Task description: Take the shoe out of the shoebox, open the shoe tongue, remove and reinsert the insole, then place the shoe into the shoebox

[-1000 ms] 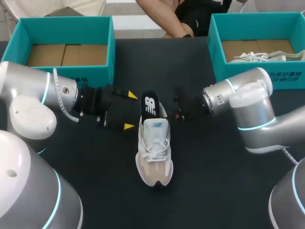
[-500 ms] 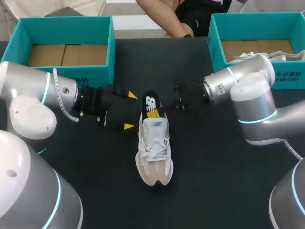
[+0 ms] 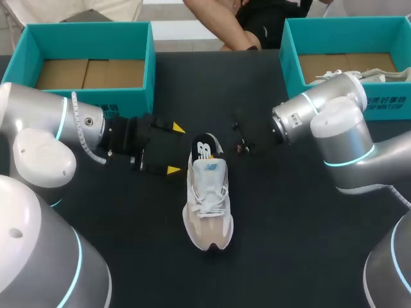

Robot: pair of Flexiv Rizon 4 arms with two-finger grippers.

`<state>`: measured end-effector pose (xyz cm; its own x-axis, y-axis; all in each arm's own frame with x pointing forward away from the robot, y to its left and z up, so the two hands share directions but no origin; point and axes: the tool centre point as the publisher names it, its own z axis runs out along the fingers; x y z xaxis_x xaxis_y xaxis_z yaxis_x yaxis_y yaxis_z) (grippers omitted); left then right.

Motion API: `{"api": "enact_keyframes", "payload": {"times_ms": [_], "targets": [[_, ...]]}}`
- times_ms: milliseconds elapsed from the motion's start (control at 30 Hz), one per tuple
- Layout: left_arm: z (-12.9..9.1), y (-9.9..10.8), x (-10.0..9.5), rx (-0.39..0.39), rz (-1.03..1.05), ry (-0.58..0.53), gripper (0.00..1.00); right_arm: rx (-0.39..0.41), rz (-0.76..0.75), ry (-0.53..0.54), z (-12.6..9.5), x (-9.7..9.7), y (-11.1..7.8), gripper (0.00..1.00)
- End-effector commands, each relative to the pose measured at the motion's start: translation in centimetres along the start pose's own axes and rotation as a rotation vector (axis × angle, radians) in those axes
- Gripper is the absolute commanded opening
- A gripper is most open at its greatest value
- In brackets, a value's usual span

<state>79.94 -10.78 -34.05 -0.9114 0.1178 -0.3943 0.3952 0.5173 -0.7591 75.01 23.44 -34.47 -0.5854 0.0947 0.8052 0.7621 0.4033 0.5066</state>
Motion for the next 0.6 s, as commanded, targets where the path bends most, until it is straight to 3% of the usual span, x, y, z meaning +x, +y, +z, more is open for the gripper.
{"api": "enact_keyframes", "payload": {"times_ms": [33, 167, 200, 267, 500, 600], "targets": [[0.0, -0.1, 0.0, -0.004, 0.001, 0.001, 1.0, -0.023, 0.007, -0.018, 0.7, 0.6, -1.1, 0.0], [0.0, -0.1, 0.0, -0.004, 0.001, 0.001, 1.0, -0.022, 0.004, -0.028, 0.8, 0.4, -0.8, 0.0], [0.0, -0.1, 0.0, -0.004, 0.001, 0.001, 1.0, -0.024, -0.002, -0.029, 0.7, 0.4, -0.7, 0.06], [0.0, -0.1, 0.0, -0.004, 0.001, 0.001, 1.0, -0.025, -0.02, -0.039, 0.6, 0.4, -0.2, 0.36], [0.0, -0.1, 0.0, -0.004, 0.001, 0.001, 1.0, -0.022, -0.076, -0.067, -0.3, 0.3, 1.7, 0.35], [0.0, -0.1, 0.0, -0.004, 0.001, 0.001, 1.0, -0.021, -0.095, -0.071, -0.9, -0.2, 2.4, 0.27]]}}
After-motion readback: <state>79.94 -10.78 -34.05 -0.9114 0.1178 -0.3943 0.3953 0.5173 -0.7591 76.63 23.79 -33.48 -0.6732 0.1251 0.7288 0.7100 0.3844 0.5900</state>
